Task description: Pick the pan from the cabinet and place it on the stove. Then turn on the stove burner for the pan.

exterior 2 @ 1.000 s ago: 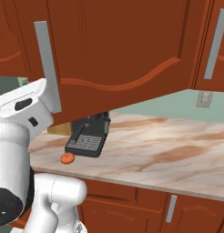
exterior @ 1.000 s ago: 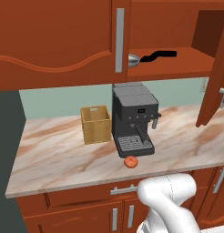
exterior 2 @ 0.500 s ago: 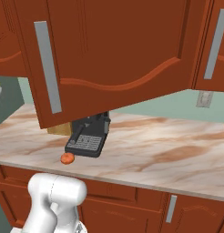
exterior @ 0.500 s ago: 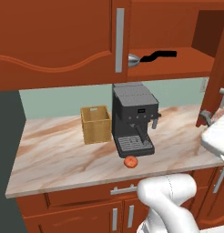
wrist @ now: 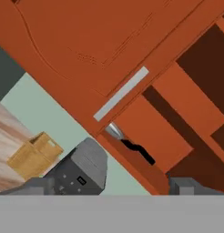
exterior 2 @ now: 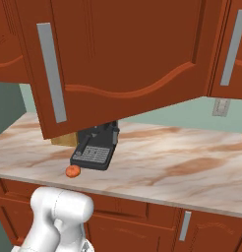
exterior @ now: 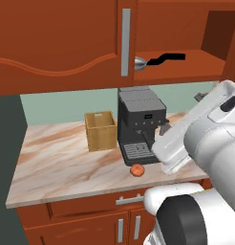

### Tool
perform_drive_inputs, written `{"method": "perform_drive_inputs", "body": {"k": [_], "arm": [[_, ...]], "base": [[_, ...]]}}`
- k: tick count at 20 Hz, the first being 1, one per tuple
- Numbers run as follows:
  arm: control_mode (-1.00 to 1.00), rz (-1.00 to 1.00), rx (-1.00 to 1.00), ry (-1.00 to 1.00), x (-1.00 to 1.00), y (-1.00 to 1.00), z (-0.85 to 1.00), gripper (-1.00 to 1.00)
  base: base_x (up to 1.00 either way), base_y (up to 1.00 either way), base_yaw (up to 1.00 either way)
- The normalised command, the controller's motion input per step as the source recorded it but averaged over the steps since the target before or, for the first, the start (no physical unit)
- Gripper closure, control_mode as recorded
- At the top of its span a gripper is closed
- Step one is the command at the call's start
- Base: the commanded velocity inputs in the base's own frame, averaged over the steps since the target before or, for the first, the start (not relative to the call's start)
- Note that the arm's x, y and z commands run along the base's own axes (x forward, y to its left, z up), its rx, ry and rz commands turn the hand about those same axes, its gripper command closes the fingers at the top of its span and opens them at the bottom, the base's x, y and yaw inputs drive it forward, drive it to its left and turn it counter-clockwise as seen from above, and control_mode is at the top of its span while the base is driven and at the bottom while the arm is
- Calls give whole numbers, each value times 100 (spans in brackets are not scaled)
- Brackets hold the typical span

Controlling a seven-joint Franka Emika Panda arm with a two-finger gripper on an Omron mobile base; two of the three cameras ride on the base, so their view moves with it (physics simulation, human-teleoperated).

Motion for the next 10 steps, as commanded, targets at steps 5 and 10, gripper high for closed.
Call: {"method": "perform_drive_inputs", "body": {"k": [5,10], "arm": [[-100,-31,-20,15,67,31,-17,-100],[-100,-26,-16,13,68,5,-8,-100]], "base": [[0,0,0],[0,0,0]]}}
